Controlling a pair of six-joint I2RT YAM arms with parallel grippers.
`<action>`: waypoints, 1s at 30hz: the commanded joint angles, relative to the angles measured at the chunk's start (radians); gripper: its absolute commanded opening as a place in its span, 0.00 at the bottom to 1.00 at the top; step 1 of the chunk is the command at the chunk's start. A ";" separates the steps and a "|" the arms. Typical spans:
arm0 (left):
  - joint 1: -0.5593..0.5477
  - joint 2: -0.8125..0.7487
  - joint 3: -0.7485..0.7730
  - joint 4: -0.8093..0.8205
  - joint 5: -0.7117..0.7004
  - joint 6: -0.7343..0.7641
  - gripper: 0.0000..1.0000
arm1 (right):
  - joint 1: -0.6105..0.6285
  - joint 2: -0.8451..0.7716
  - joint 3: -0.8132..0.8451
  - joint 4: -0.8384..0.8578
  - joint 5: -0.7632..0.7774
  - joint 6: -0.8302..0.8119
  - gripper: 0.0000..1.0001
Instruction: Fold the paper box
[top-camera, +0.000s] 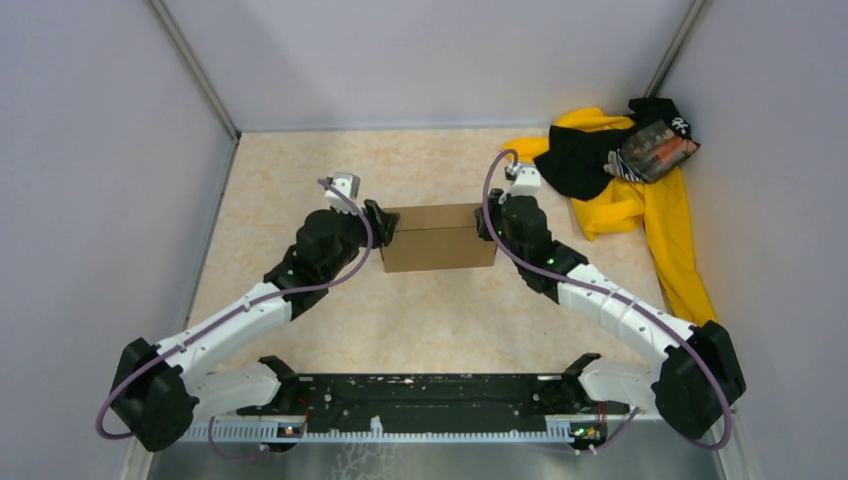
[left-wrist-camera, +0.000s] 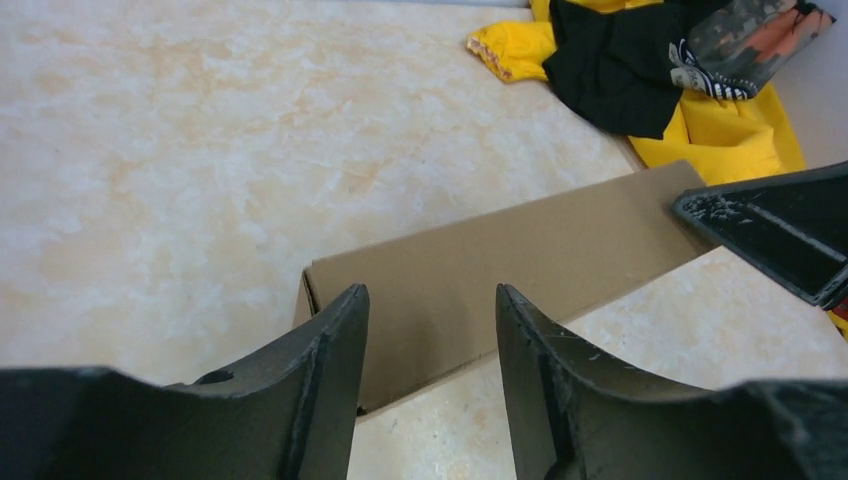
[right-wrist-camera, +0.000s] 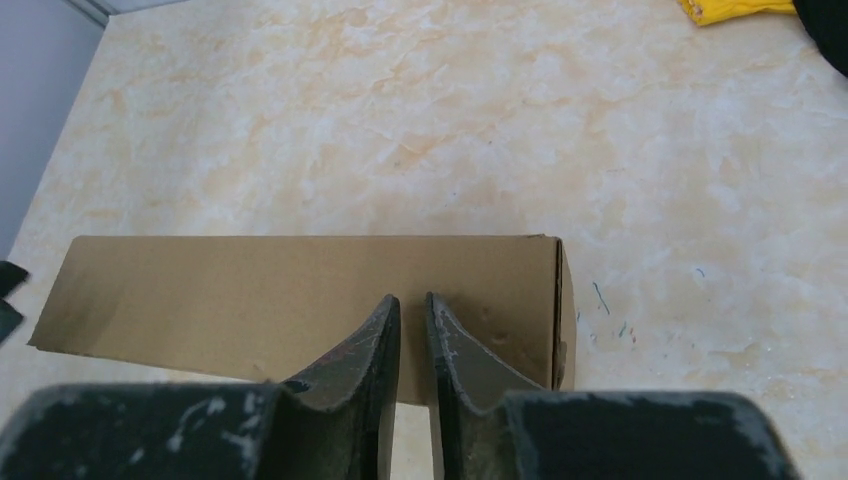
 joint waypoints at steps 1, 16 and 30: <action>0.006 -0.001 0.142 -0.149 -0.022 0.091 0.58 | -0.023 0.033 0.127 -0.154 -0.055 -0.080 0.17; 0.028 0.073 0.389 -0.563 -0.073 0.080 0.61 | -0.048 0.071 0.403 -0.525 -0.040 -0.207 0.26; 0.093 0.185 0.504 -0.773 0.081 0.075 0.57 | -0.061 0.144 0.478 -0.712 -0.103 -0.218 0.28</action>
